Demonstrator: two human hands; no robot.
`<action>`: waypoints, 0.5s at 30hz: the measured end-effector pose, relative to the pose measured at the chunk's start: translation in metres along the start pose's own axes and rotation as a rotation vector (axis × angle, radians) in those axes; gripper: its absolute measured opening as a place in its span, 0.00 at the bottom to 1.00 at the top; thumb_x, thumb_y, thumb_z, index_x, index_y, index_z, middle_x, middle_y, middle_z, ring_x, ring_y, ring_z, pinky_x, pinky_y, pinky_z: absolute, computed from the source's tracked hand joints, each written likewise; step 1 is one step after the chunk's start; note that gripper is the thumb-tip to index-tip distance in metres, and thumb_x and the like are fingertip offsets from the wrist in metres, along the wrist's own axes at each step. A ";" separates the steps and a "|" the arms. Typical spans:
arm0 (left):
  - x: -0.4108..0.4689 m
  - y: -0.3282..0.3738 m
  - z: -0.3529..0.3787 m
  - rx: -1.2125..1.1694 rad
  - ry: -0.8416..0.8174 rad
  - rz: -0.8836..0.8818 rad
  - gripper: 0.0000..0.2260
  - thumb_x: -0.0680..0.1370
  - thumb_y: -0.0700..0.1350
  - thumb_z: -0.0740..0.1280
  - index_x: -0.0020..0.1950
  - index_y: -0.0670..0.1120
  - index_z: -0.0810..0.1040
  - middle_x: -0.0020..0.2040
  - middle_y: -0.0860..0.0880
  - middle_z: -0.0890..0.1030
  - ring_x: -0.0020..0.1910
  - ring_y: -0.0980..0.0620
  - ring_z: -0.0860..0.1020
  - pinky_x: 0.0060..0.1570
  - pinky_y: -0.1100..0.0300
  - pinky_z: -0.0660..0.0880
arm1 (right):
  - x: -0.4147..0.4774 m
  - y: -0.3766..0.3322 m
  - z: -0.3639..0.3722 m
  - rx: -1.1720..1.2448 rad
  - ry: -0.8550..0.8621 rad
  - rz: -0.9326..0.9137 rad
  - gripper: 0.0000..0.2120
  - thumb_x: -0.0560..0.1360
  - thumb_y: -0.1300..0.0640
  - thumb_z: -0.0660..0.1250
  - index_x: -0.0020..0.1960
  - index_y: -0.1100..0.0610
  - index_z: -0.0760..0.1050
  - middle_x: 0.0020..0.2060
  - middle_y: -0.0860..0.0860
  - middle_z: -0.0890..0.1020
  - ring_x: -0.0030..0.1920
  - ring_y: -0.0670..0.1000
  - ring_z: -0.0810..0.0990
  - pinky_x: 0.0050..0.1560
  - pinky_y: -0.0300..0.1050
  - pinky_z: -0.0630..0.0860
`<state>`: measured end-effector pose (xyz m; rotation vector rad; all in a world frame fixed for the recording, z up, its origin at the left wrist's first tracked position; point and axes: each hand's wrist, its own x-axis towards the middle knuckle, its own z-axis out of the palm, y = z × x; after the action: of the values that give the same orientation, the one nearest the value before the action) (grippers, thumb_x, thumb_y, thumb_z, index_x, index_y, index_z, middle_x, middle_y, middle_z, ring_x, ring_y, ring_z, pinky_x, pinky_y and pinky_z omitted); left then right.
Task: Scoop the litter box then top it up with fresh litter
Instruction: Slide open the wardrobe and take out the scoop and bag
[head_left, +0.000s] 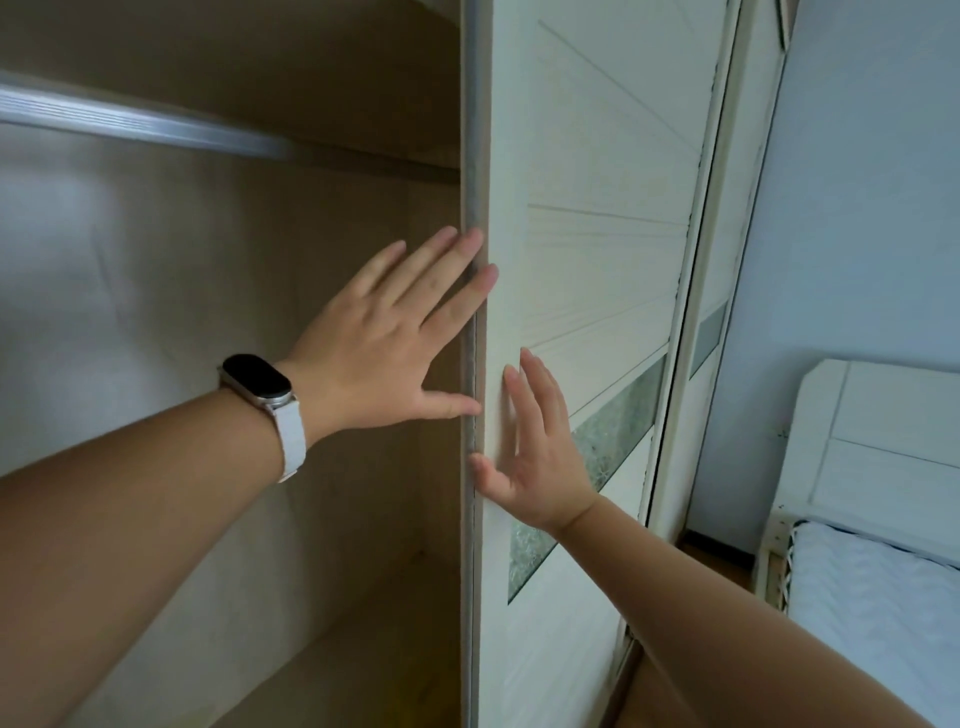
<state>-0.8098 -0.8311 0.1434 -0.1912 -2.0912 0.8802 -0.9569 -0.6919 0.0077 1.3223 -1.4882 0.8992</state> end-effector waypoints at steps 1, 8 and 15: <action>0.002 0.002 0.004 -0.009 0.003 0.001 0.49 0.72 0.75 0.57 0.80 0.44 0.48 0.80 0.40 0.48 0.79 0.40 0.50 0.75 0.41 0.55 | 0.000 0.006 0.001 0.000 0.007 -0.001 0.38 0.75 0.41 0.62 0.77 0.58 0.53 0.73 0.65 0.60 0.75 0.64 0.58 0.69 0.67 0.63; 0.025 0.009 0.040 -0.100 0.060 0.047 0.47 0.71 0.74 0.59 0.80 0.46 0.51 0.80 0.39 0.51 0.78 0.38 0.53 0.72 0.38 0.60 | -0.003 0.031 -0.003 -0.038 -0.047 0.070 0.37 0.76 0.41 0.61 0.76 0.57 0.51 0.73 0.66 0.60 0.76 0.62 0.58 0.70 0.63 0.64; 0.050 0.010 0.075 -0.132 0.096 0.116 0.48 0.71 0.75 0.57 0.80 0.45 0.50 0.80 0.39 0.48 0.79 0.38 0.50 0.74 0.38 0.55 | -0.004 0.052 -0.011 -0.113 -0.145 0.174 0.35 0.77 0.43 0.60 0.75 0.61 0.53 0.75 0.63 0.58 0.77 0.58 0.56 0.75 0.54 0.59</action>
<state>-0.8993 -0.8418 0.1389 -0.4207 -2.0654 0.7851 -1.0060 -0.6721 0.0097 1.2098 -1.7621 0.8287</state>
